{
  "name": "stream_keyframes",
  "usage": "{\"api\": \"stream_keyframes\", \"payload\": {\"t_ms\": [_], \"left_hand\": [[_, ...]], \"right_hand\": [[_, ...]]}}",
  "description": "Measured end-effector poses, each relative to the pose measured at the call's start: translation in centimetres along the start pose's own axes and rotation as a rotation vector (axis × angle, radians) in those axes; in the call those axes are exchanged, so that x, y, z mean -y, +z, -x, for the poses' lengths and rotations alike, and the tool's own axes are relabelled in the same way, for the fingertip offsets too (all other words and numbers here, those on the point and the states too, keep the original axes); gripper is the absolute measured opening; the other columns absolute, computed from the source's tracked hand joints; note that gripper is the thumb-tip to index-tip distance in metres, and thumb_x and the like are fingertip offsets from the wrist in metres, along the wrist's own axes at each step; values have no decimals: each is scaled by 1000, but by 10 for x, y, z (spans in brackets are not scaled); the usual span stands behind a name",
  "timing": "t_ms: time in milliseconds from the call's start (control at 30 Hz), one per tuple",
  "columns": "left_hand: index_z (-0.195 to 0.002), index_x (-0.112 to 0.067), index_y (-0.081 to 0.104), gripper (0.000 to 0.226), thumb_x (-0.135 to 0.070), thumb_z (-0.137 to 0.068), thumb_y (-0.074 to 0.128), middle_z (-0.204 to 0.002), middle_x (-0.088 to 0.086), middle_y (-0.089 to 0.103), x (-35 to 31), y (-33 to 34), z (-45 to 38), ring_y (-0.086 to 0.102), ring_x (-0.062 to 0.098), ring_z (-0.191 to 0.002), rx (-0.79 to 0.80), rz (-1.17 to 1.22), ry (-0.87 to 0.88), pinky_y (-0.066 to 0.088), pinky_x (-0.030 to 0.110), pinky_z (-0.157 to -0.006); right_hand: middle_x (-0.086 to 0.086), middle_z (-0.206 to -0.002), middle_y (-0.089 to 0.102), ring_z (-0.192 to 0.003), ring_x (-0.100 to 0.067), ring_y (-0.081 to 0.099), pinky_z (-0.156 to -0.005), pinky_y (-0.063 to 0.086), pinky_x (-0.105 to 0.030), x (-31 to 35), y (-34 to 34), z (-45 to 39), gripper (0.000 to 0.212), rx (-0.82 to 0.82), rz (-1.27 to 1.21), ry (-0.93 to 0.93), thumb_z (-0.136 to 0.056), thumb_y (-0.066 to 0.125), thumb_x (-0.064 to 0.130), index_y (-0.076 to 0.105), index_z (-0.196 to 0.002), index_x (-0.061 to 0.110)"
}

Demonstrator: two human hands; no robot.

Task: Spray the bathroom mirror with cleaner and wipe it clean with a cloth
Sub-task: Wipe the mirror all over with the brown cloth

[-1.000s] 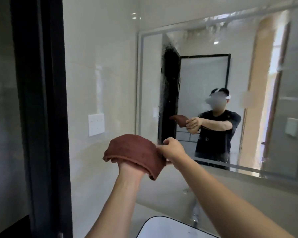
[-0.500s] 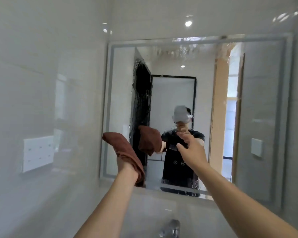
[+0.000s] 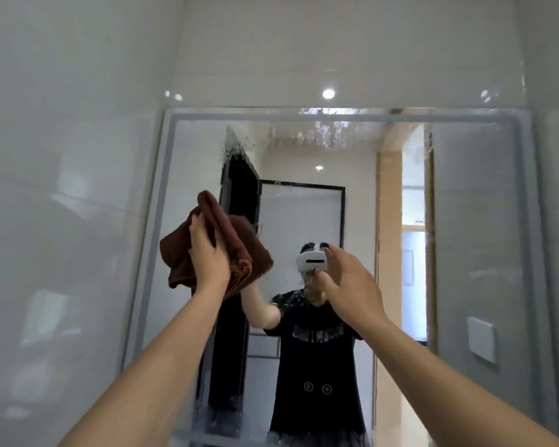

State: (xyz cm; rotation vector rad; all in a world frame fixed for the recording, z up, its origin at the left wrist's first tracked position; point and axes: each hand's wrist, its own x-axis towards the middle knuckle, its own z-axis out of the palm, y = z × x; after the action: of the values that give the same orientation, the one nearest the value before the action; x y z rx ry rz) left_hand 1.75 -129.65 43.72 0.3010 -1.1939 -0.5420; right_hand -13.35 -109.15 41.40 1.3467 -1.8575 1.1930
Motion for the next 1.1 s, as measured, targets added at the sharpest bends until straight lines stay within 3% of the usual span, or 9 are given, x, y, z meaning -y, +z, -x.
{"api": "stream_keyframes", "payload": {"t_ms": [100,167,300,433,567,700,833,1000,1100], "left_hand": [[-151,-41,30,46,-40,-105,37,-165,0,22,5,18,-35,17,19,-154,68,-185,80,7,57,-123],[-155,-37,25,50,-42,-105,34,-168,-1,13,8,28,-48,5,17,-155,125,-328,188,0,55,-124],[-154,-30,32,59,-51,-99,40,-166,4,19,40,39,-57,14,23,-154,197,-638,544,9,57,-122],[-126,-5,51,57,-47,-89,63,-143,19,41,50,40,-52,38,36,-138,43,-529,576,22,55,-120],[-108,-2,50,56,-48,-84,71,-123,18,47,50,38,-48,47,35,-119,-21,-499,571,36,55,-108],[-111,-2,45,59,-39,-80,79,-126,18,41,45,35,-44,47,30,-117,21,-337,541,45,45,-105],[-103,-4,45,52,-33,-80,82,-128,14,41,45,29,-46,47,22,-116,91,-257,499,48,37,-100],[-107,-1,61,21,-15,-93,67,-146,14,41,59,9,-54,32,27,-145,254,-328,603,36,44,-117],[-126,-3,64,31,-18,-99,57,-152,16,39,72,-12,-50,23,30,-151,284,-449,737,26,47,-122]], "right_hand": [[6,-154,42,-139,-17,41,-110,41,-40,-6,1,-28,57,-26,165,-64,-98,52,37,36,-151,26],[2,-153,43,-141,-20,40,-112,39,-41,-10,1,-46,56,-76,274,-105,-96,52,36,40,-149,24],[-3,-135,55,-126,-25,51,-104,41,-41,-10,6,-63,40,-197,365,-124,-91,59,31,55,-128,17],[0,-143,51,-134,-23,46,-111,36,-41,-7,27,-54,44,-219,371,-198,-93,59,27,53,-135,21],[4,-153,42,-142,-18,37,-116,29,-38,6,48,-46,49,-164,403,-304,-98,55,32,45,-146,27],[1,-155,43,-145,-19,36,-118,31,-40,31,68,-47,48,-84,479,-561,-98,50,24,47,-146,22],[-3,-145,52,-137,-20,46,-115,32,-32,66,88,-54,49,-1,467,-719,-93,43,18,50,-141,13],[-12,-139,50,-118,-28,57,-104,45,-37,91,112,-62,56,62,332,-620,-93,46,12,36,-147,3],[-18,-145,48,-127,-31,55,-110,41,-38,93,123,-62,57,7,370,-521,-94,40,12,34,-149,-1]]}}
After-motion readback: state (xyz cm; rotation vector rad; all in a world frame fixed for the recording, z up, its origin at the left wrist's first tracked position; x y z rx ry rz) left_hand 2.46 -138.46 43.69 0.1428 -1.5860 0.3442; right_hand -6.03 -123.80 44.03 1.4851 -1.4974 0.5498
